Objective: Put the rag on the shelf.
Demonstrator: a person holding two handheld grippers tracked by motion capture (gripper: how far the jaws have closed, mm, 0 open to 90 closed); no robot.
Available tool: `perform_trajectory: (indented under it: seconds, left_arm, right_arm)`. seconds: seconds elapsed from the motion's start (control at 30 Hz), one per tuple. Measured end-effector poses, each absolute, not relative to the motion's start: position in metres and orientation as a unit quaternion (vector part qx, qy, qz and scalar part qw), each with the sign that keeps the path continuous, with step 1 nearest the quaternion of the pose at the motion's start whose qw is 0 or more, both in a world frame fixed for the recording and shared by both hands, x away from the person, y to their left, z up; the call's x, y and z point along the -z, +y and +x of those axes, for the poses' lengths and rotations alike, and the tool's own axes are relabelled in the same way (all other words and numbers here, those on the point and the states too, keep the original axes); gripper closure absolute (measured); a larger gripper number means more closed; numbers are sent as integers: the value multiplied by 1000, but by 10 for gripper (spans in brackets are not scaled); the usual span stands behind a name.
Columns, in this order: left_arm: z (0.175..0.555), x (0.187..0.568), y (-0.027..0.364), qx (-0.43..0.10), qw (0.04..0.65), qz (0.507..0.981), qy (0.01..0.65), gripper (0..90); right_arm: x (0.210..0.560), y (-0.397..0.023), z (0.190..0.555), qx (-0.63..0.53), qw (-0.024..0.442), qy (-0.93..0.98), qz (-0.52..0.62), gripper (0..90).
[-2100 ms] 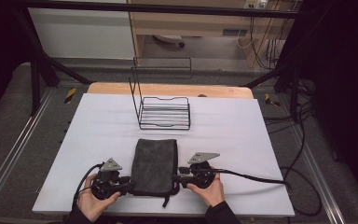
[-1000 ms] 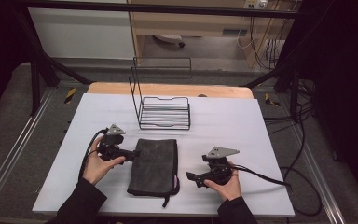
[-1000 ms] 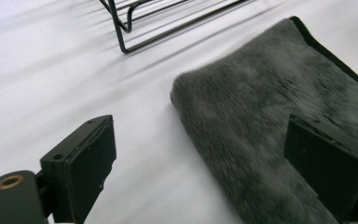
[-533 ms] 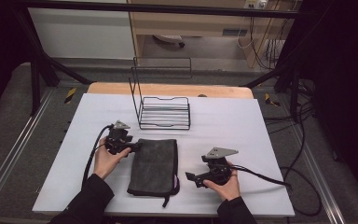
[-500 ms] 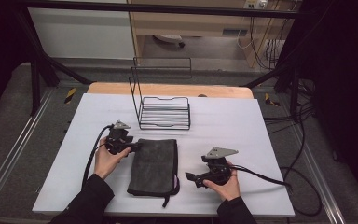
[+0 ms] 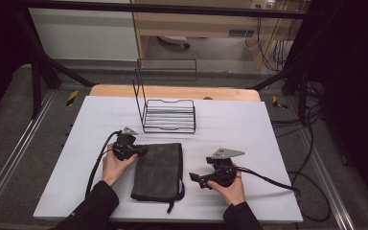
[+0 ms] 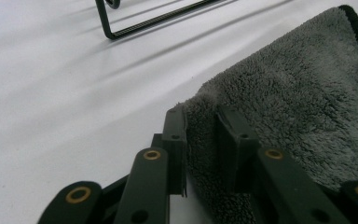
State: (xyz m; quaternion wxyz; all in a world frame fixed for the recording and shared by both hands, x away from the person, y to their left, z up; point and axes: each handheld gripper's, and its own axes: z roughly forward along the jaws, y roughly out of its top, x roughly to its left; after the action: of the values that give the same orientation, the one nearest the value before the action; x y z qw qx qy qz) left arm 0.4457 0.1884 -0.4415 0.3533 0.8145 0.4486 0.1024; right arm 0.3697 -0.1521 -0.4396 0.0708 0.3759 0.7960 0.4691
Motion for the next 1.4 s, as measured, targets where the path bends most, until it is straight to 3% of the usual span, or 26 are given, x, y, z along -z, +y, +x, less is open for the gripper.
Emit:
perform_trajectory:
  seconds: [0.23,0.37,0.5,0.83,1.4]
  left_arm:
    - [445,443,187,-106,353,817,445,767]
    - [444,443,186,-112,351,819,441,767]
    - [443,445,188,-110,360,815,441,767]
    - [444,445,189,-107,363,814,440,766]
    - [443,445,189,-108,363,815,439,765]
  right_arm:
    - [428,-138,386,-474,84,789,382,15]
    - [424,-124,402,-473,83,785,392,50]
    - [426,-106,423,-464,84,785,401,120]
    - [451,-86,457,-430,88,792,425,450]
    - [456,-83,457,-422,14,787,450,740]
